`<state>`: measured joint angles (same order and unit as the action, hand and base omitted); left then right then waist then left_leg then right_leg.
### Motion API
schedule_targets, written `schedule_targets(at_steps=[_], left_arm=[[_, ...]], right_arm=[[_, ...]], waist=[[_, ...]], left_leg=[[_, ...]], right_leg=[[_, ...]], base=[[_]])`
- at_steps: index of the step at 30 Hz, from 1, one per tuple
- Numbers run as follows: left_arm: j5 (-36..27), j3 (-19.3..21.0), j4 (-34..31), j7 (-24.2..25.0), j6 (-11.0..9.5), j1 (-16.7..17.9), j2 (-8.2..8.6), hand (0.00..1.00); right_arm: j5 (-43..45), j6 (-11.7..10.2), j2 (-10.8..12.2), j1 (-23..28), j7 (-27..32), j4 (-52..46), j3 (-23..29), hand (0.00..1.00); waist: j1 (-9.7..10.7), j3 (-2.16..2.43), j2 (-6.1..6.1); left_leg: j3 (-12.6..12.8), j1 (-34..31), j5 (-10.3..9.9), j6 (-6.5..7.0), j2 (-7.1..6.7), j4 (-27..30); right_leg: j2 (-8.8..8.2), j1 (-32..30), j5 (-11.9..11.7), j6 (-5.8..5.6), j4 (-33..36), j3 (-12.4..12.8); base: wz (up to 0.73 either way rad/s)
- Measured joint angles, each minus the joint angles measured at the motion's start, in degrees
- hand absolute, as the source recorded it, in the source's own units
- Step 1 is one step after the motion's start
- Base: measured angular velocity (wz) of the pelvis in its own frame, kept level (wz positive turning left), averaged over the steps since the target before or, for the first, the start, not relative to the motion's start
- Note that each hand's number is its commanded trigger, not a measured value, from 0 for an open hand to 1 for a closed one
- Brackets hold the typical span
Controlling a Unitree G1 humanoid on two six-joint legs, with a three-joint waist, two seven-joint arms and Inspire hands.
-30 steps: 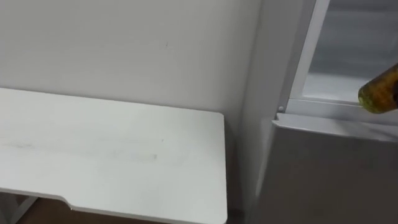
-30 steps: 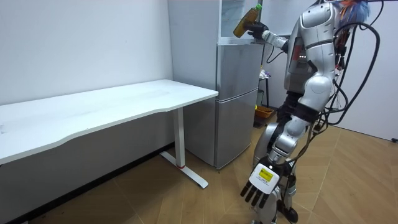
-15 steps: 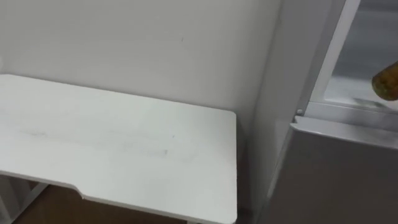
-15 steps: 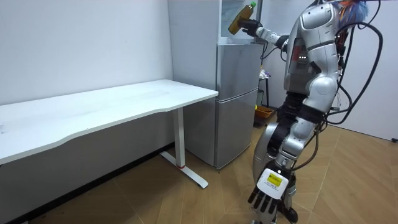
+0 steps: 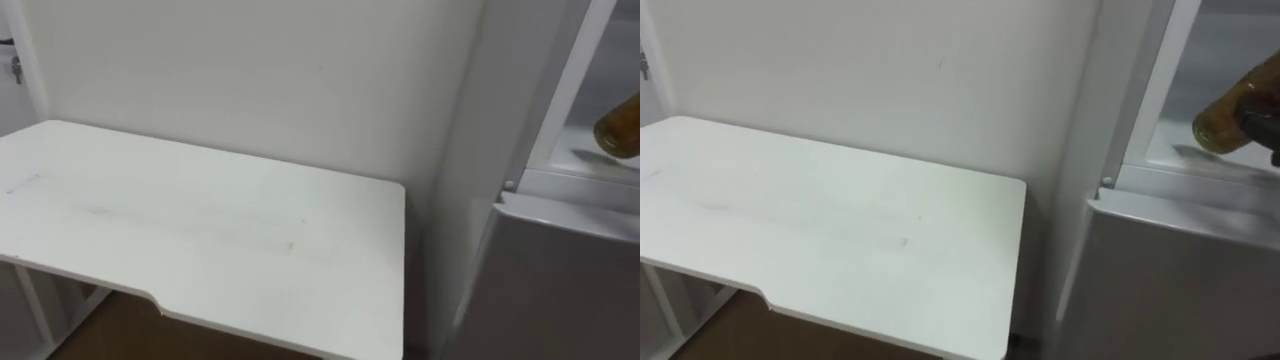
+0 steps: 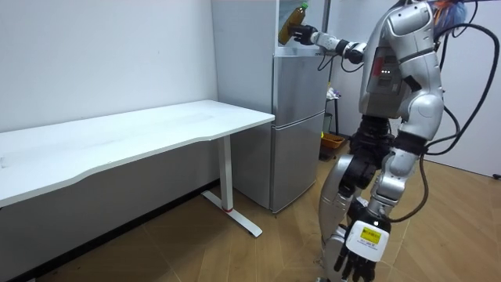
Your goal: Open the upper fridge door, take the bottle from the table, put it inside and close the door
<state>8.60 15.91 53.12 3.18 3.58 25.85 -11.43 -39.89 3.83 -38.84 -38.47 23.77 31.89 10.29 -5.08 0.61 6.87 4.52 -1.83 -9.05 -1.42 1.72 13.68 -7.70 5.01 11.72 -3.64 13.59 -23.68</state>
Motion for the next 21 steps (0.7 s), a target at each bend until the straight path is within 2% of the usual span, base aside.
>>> schedule_targets(at_steps=[7,9,12,15,17,19,21], left_arm=[[-0.13,0.08,-0.36,0.01,0.63,0.02,0.02,0.0],[-0.76,0.07,-0.39,-0.03,1.11,0.02,-0.18,0.0],[-3.14,0.04,-0.22,-0.26,1.27,0.03,-0.67,0.0],[-4.22,0.06,-0.04,-0.28,1.2,0.46,-1.28,0.0],[-4.32,0.06,-0.05,-0.27,1.21,1.39,-1.79,0.0],[-4.63,0.04,-0.07,-0.24,1.26,1.78,-2.45,0.0],[-4.65,0.03,-0.4,-0.23,1.28,1.79,-3.55,0.0]], right_arm=[[-0.05,-0.01,-0.57,-1.79,-1.14,4.16,-1.24,1.0],[-0.46,0.01,-2.33,-2.53,-1.77,6.02,-3.67,1.0],[-0.03,-0.14,-3.36,-2.63,-1.96,6.22,-4.92,1.0],[0.15,-0.46,-4.82,-2.63,-1.99,8.17,-5.07,1.0],[-0.02,-0.65,-5.3,-2.63,-2.1,9.39,-5.28,1.0],[-1.45,-1.54,-6.5,-2.63,-2.66,11.05,-6.01,1.0],[-6.25,-3.14,-8.87,-2.98,-2.93,13.72,-8.39,1.0]], waist=[[-1.21,-0.22,0.25],[-1.73,-0.53,0.63],[-1.93,-0.81,1.37],[-3.53,-0.78,1.5],[-3.83,-0.68,1.58],[-4.55,-0.72,1.46],[-5.1,-0.79,1.23]], left_leg=[[-0.16,0.34,0.0,0.02,-0.11,-0.03],[-0.62,-0.15,0.0,0.01,-0.11,-0.13],[-1.52,-1.37,0.01,-0.03,-0.11,0.69],[-1.99,-1.57,0.01,-0.03,-0.19,1.17],[-2.5,-1.57,0.01,-0.04,-0.29,0.93],[-2.83,-2.28,0.05,-0.12,-0.27,0.97],[-3.85,-4.0,0.11,-0.21,-0.18,1.94]], right_leg=[[-0.1,0.73,0.0,0.0,-0.02,-0.18],[-0.08,0.89,0.03,-0.04,-0.03,-0.68],[0.01,0.55,0.12,0.03,-0.18,-1.84],[0.02,0.52,0.06,0.11,-0.49,-2.86],[0.09,0.9,0.06,0.11,-0.92,-3.5],[0.2,0.76,0.06,0.11,-0.97,-3.63],[0.45,0.32,-0.04,0.27,-1.01,-4.62]], base=[[0.01],[0.1],[0.16],[0.12],[0.14],[0.07],[0.19]])
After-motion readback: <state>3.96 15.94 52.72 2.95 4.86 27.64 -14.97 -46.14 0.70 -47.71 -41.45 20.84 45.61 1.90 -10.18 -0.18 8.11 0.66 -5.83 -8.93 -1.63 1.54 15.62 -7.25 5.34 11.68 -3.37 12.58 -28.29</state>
